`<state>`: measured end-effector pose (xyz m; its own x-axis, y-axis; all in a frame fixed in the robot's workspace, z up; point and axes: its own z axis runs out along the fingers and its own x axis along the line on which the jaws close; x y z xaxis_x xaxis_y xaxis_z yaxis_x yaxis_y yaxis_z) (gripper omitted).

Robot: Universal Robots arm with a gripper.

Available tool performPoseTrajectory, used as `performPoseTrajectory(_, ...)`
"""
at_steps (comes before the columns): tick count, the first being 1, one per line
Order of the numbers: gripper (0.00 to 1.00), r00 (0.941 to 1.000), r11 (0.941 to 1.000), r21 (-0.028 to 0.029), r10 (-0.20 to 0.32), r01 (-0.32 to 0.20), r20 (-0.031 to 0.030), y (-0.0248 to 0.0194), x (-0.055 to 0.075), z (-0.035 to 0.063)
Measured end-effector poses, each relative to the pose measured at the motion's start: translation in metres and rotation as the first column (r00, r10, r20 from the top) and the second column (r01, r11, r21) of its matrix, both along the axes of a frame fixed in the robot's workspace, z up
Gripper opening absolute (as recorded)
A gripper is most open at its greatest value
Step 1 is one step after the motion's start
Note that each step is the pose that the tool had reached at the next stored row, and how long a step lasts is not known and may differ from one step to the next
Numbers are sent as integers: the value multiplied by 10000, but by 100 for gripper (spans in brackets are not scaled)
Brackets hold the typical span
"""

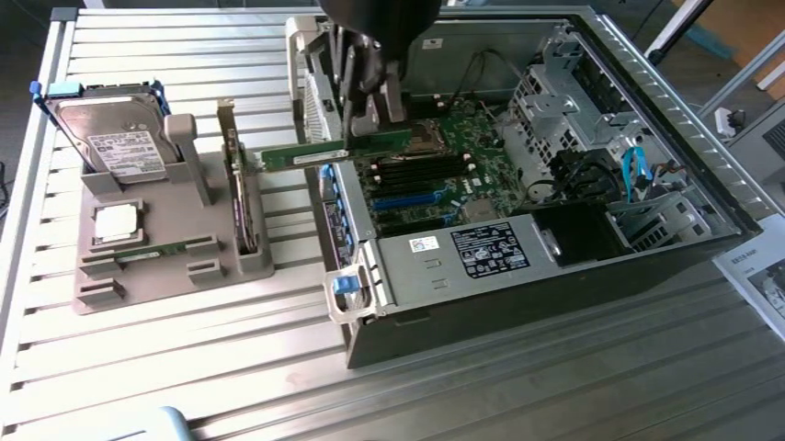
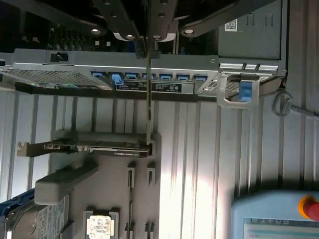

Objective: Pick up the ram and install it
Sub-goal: 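Pick up the ram and move it above insertion slot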

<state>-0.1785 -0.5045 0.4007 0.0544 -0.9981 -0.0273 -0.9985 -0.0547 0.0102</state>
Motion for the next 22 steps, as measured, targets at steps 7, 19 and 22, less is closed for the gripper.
performPoseTrajectory(7, 12, 10000, 10000, 0, 0, 0, -3, 0, 413, 0)
performPoseTrajectory(19, 12, 10000, 10000, -1, 0, 0, -16, 0, 1270, -1)
performPoseTrajectory(22, 12, 10000, 10000, -1, 0, 0, -18, 0, 1421, -2)
